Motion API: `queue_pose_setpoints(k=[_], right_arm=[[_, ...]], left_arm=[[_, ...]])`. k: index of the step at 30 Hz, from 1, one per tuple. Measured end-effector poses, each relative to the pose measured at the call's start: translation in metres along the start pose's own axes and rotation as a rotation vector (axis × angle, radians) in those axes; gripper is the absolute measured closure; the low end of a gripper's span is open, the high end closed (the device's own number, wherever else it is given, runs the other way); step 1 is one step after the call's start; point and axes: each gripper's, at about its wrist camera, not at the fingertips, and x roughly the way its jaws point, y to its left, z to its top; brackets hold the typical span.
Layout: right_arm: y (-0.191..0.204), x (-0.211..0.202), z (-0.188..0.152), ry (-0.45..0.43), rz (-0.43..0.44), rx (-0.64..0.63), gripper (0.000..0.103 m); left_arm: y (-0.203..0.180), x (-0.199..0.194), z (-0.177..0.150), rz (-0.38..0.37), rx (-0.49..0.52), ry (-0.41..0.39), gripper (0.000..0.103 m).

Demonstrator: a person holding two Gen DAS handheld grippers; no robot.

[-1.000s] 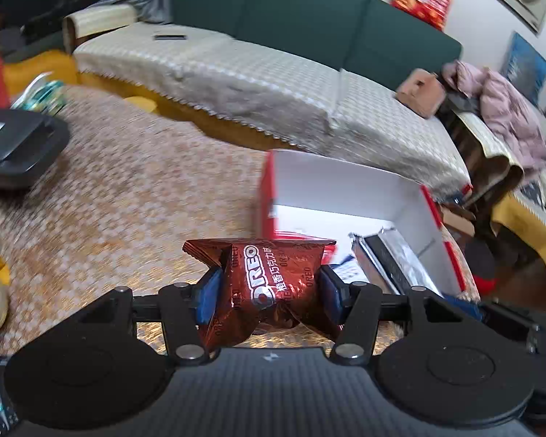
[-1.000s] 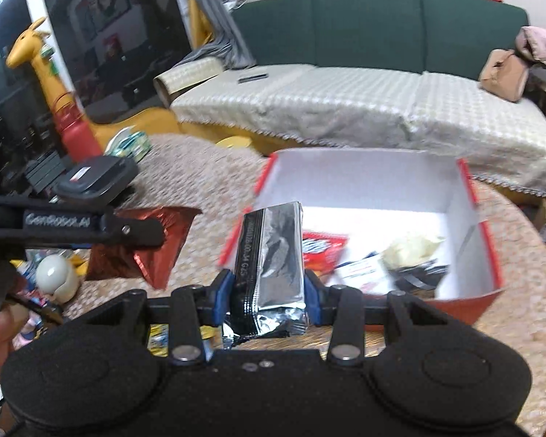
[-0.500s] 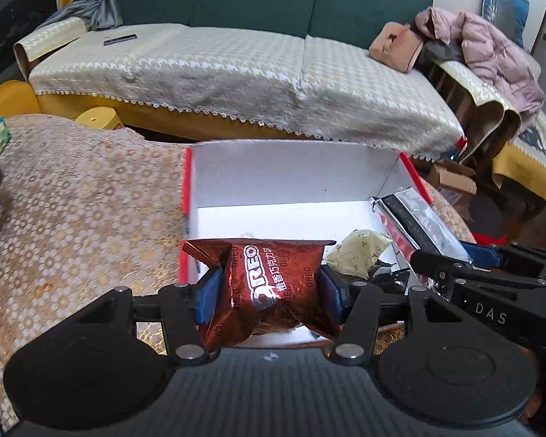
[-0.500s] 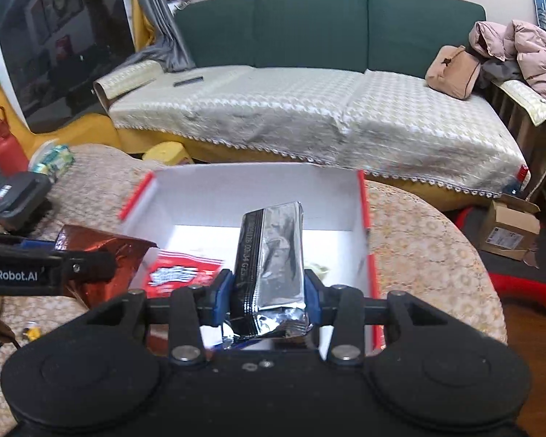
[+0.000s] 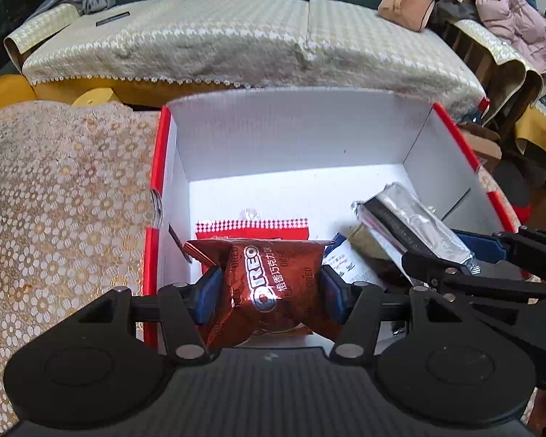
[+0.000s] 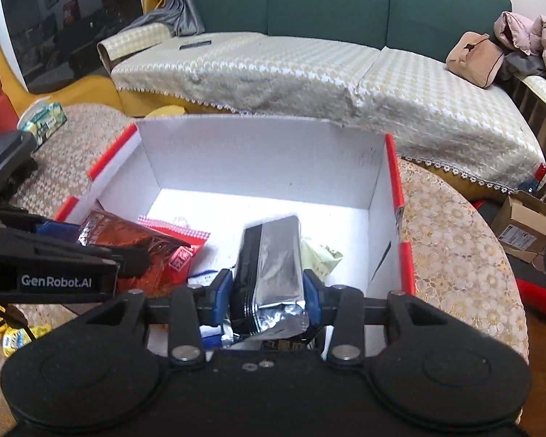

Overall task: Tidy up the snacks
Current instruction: 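Carry the Oreo bag and silver bar into the red box and release both, then withdraw both tools from the box toward the yellow and blue packets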

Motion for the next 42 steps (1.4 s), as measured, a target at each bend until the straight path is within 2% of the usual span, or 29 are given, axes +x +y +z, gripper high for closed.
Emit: queue_pose_setpoints(k=[6,8,10,19,23,29,35,37,38,42], right_arm=[[-0.003,0.001,-0.002,0.012,0.001,0.007,0.062],[-0.003,-0.002,-0.002,0.007,0.003,0.010,0.063],[-0.004,-0.007,-0.001,0.000,-0.007,0.014,0.062],[-0.004,-0.053,-0.006,-0.075,0.051,0.045,0.062],[0.000,-0.073,-0.011,-0.095,0.083,0.061,0.062],[0.014,-0.104,-0.022,-0.134,0.097,0.026,0.060],[0.025,-0.135,-0.037,-0.171,0.133,0.024,0.048],[0.031,-0.144,-0.042,-0.178,0.149,0.010,0.028],[0.034,-0.150,-0.047,-0.192,0.154,0.004,0.001],[0.049,-0.158,-0.062,-0.204,0.180,-0.025,0.000]], left_arm=[[0.004,0.004,-0.002,0.002,-0.019,0.005,0.044],[0.006,0.000,-0.003,-0.002,-0.033,0.000,0.033],[0.008,-0.007,-0.005,-0.007,-0.050,-0.009,0.033],[0.012,-0.059,-0.014,-0.032,-0.072,-0.085,0.029],[0.012,-0.084,-0.025,-0.038,-0.071,-0.121,0.024],[0.016,-0.117,-0.048,-0.042,-0.070,-0.159,0.024],[0.027,-0.149,-0.082,-0.058,-0.090,-0.191,0.024],[0.034,-0.160,-0.096,-0.059,-0.101,-0.197,0.024],[0.037,-0.165,-0.103,-0.057,-0.108,-0.202,0.021],[0.053,-0.182,-0.135,-0.023,-0.138,-0.222,0.019]])
